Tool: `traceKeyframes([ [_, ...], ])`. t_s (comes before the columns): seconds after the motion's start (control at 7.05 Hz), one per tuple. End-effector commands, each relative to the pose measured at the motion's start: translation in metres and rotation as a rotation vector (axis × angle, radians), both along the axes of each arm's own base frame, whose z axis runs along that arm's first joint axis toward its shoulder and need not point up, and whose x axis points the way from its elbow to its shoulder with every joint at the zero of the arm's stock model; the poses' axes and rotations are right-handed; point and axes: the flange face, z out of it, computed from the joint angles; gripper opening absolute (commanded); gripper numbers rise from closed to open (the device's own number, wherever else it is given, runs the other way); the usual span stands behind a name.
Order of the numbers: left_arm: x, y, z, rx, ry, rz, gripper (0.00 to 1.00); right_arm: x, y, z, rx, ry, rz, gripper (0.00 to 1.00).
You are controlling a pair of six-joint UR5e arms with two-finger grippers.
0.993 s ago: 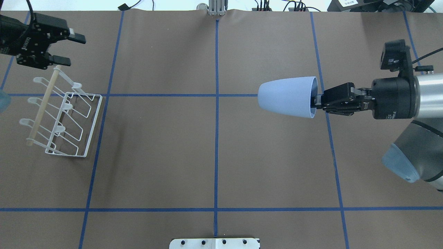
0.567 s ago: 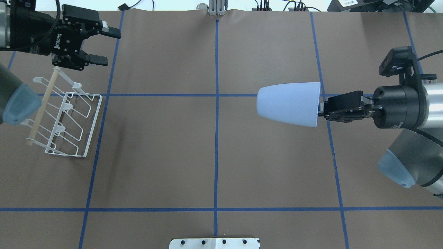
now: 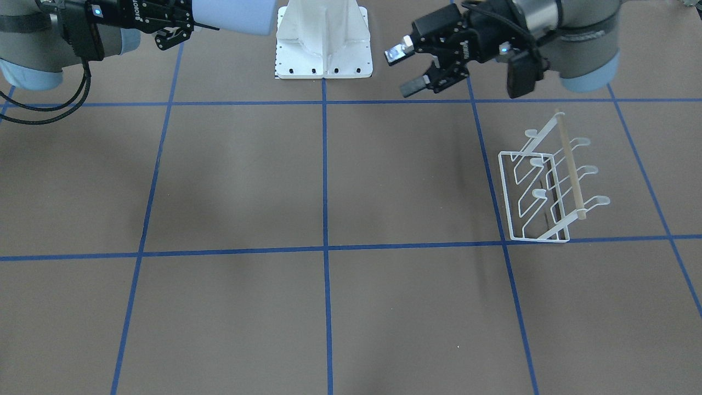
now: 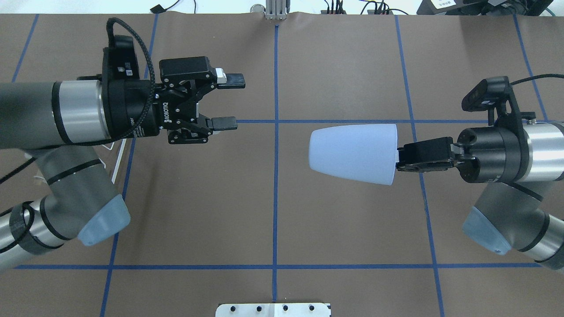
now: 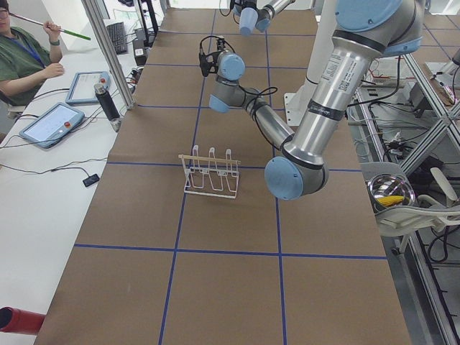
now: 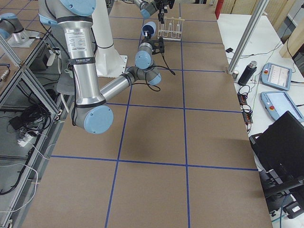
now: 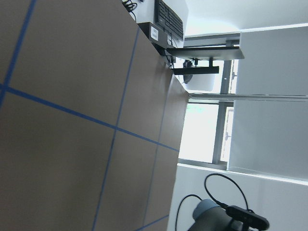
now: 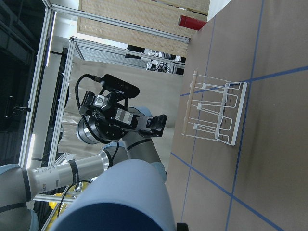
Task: Hang cup on cup holder
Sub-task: 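Move the left gripper to the cup's closed base held by the right gripper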
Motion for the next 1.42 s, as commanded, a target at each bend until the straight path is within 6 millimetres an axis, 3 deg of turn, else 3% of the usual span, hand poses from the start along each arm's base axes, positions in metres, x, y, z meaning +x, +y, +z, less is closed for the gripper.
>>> traceKeyframes([
  [0.0, 0.003, 0.030, -0.026, -0.070, 0.112, 0.060, 0.99, -0.005, 0.004, -0.007, 0.016, -0.016, -0.015, 0.00],
  [0.71, 0.041, 0.069, -0.037, -0.099, 0.147, 0.138, 0.99, -0.006, 0.011, -0.039, 0.067, -0.081, -0.027, 0.00],
  [1.28, 0.033, 0.077, -0.052, -0.088, 0.187, 0.147, 0.99, -0.012, 0.011, -0.039, 0.064, -0.077, -0.035, 0.00],
])
